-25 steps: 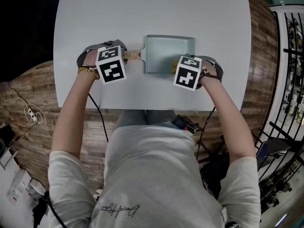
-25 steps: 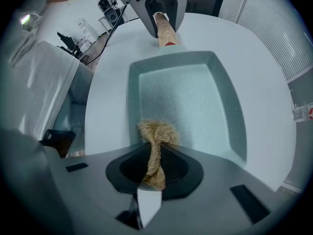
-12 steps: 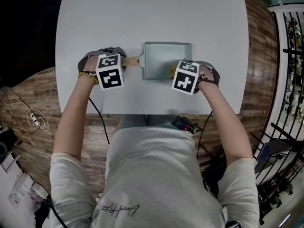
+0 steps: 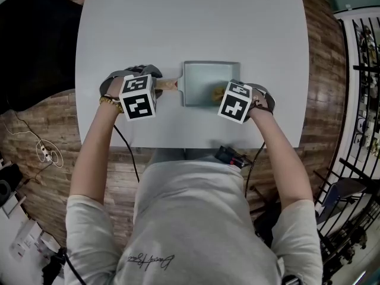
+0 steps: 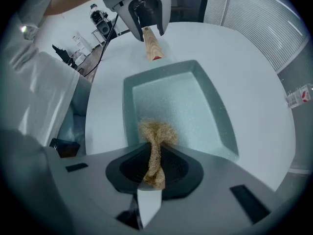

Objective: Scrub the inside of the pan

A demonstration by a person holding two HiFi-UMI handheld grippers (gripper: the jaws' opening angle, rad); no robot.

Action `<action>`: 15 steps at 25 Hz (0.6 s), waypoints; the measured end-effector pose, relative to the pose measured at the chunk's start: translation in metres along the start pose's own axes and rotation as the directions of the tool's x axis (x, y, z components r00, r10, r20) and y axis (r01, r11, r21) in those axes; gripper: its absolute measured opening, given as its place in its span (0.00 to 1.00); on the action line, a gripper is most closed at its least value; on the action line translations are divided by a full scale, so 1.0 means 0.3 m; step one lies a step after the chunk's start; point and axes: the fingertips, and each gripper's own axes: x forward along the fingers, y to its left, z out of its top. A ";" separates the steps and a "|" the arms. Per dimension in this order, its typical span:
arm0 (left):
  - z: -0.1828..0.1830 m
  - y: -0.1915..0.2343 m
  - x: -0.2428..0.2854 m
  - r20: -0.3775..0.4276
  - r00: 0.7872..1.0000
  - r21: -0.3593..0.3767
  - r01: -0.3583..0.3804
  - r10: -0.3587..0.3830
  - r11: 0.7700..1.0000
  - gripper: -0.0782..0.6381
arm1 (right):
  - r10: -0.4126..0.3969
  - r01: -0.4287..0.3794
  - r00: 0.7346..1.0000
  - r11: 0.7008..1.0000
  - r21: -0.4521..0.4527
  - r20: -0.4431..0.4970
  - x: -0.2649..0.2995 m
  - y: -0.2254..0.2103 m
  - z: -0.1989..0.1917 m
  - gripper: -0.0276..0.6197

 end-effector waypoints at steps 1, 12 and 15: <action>0.005 0.003 -0.010 0.013 1.000 -0.018 -0.011 0.011 1.000 0.36 | -0.007 0.007 1.000 1.000 0.009 0.011 -0.008 -0.003 0.002 0.15; 0.059 -0.008 -0.075 0.157 0.971 -0.189 -0.147 0.178 0.971 0.13 | -0.095 0.062 0.978 0.983 0.174 0.188 -0.133 -0.009 0.036 0.15; 0.074 -0.032 -0.084 0.190 0.962 -0.223 -0.150 0.194 0.963 0.13 | -0.121 0.071 0.965 0.975 0.212 0.231 -0.171 0.008 0.050 0.15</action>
